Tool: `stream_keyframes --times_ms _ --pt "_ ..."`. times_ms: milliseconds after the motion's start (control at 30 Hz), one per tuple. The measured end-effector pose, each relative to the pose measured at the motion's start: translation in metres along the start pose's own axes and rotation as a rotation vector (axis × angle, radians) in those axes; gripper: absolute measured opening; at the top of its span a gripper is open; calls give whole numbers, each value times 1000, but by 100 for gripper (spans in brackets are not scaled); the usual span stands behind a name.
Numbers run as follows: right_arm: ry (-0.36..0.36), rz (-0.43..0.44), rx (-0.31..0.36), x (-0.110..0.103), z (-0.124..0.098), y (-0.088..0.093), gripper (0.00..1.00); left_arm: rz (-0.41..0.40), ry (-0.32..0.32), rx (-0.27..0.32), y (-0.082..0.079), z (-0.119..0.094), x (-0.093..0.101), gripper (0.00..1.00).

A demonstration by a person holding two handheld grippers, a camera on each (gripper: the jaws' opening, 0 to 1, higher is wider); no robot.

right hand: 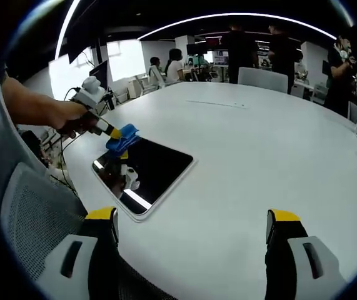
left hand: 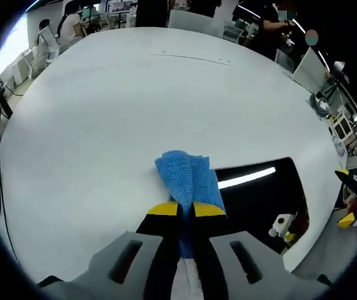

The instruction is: Wipe the mirror surface with the cleaning cloth until all visible marks leave the cleaned area.

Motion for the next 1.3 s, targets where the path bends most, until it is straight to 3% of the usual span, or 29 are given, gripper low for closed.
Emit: stream_keyframes --times_ms 367,733,1300 --pt "-7 -18 -15 -1 0 3 98 12 -15 8 -6 3 8 2" --pt "-13 -19 -15 -1 1 3 98 -27 -16 7 -10 5 10 2" --pt "-5 -7 9 2 -1 -1 98 17 35 6 -23 21 52 2"
Point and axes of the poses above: the point that each gripper's makers call its tool centre point, and the gripper's own axes: z roughly forward along the fingers, x roughly to its right, y roughly out of its underside, the point moved 5 cm from there along -z, roughly backward along the fingers, and after that the axes turned 9 degrees about z, right-handed, at the moved point
